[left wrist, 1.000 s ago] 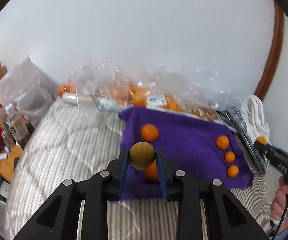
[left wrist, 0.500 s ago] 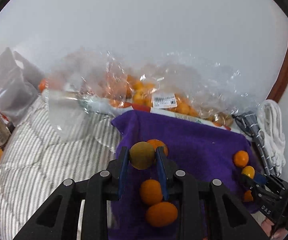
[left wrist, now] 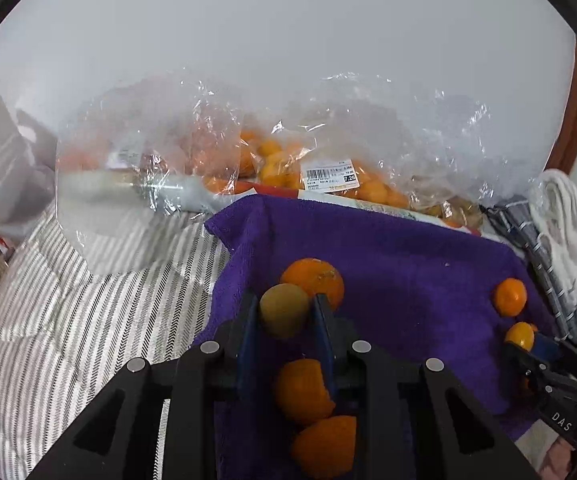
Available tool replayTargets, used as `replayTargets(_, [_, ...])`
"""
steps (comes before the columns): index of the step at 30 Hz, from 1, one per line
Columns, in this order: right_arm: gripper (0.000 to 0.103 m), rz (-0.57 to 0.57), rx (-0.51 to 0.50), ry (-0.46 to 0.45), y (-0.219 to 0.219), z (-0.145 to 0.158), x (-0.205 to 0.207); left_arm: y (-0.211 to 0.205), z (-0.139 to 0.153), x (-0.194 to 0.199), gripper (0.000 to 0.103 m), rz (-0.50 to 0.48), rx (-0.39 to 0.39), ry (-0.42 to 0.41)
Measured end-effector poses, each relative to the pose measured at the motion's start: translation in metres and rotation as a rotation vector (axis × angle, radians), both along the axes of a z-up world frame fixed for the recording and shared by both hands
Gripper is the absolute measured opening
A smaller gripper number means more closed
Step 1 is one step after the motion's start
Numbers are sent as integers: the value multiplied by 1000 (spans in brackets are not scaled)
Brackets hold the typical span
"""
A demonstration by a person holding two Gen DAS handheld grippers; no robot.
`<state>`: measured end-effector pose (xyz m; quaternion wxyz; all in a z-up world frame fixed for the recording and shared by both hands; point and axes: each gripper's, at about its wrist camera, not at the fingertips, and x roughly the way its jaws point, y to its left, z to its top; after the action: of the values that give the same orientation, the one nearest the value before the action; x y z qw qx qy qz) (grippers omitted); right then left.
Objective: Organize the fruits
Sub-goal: 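Lower the fruits onto the towel and open both tools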
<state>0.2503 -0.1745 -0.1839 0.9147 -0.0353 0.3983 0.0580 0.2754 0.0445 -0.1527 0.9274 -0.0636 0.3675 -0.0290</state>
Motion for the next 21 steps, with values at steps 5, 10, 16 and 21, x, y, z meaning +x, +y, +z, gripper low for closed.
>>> replayTargets(5, [36, 1, -21, 18, 4, -6, 3, -2, -1, -1, 26, -12, 21, 0])
replayTargets(10, [36, 7, -64, 17, 10, -10, 2, -4, -1, -3, 26, -29, 40, 1])
replayTargets(16, [37, 11, -79, 10, 13, -11, 1, -6, -1, -7, 26, -34, 62, -6])
replayTargets(21, [49, 19, -83, 15, 14, -10, -1, -9, -2, -8, 26, -33, 91, -17])
